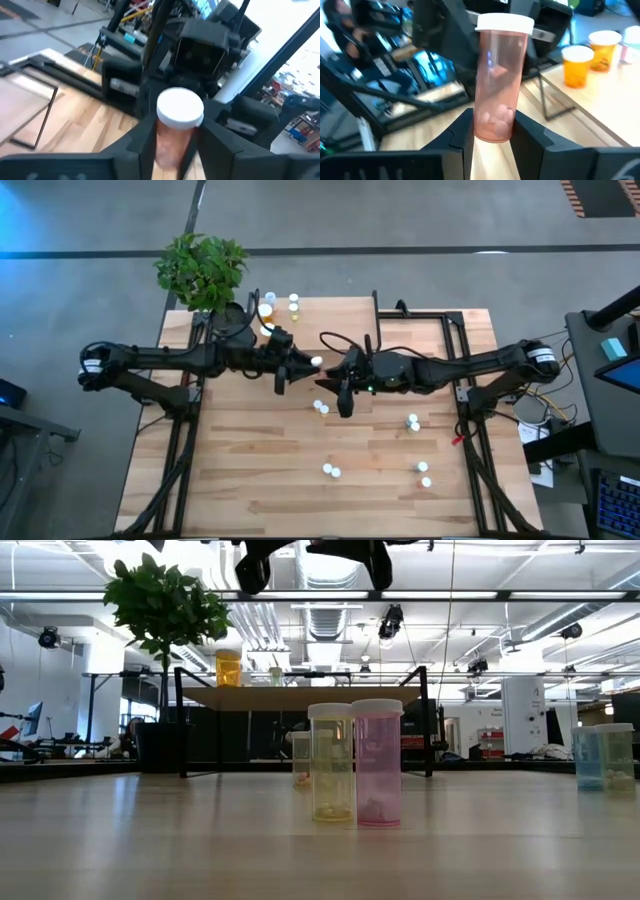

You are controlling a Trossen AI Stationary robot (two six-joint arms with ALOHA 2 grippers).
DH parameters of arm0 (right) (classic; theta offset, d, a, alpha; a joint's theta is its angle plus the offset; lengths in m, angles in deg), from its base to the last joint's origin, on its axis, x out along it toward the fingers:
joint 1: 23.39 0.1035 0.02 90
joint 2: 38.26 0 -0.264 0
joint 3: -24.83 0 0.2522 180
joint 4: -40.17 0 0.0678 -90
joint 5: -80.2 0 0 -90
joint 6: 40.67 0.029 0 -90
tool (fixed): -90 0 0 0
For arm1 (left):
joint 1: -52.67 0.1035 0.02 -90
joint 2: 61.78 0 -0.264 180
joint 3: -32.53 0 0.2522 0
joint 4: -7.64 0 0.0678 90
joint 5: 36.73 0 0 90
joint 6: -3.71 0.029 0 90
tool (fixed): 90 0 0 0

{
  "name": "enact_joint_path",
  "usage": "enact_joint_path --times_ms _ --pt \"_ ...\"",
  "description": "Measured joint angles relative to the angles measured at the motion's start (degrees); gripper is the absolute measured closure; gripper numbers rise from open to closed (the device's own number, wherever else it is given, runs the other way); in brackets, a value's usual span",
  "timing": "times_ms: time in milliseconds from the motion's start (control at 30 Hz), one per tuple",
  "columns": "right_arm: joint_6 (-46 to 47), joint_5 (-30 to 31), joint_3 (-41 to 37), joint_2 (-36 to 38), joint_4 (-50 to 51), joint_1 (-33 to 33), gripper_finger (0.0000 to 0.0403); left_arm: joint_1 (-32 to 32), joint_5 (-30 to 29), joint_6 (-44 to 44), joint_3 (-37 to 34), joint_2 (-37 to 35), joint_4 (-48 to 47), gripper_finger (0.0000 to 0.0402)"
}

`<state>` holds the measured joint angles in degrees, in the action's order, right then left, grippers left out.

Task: Pick and place medicine bottles onto shelf by color
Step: Put the pink pill bottle on the shelf

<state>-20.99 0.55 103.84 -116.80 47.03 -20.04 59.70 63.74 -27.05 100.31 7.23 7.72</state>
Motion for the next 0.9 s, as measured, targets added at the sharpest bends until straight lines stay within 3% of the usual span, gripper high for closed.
enact_joint_path --times_ms 333,900 --pt "-7.52 -0.15 0.04 1.31 7.94 -0.02 0.0307 0.09 1.31 4.51 0.60 -0.48 0.27 0.0192" --pt "-11.66 -1.61 0.02 1.29 8.42 -0.23 0.0305 -0.33 -1.15 10.68 1.46 1.21 0.82 0.0185"
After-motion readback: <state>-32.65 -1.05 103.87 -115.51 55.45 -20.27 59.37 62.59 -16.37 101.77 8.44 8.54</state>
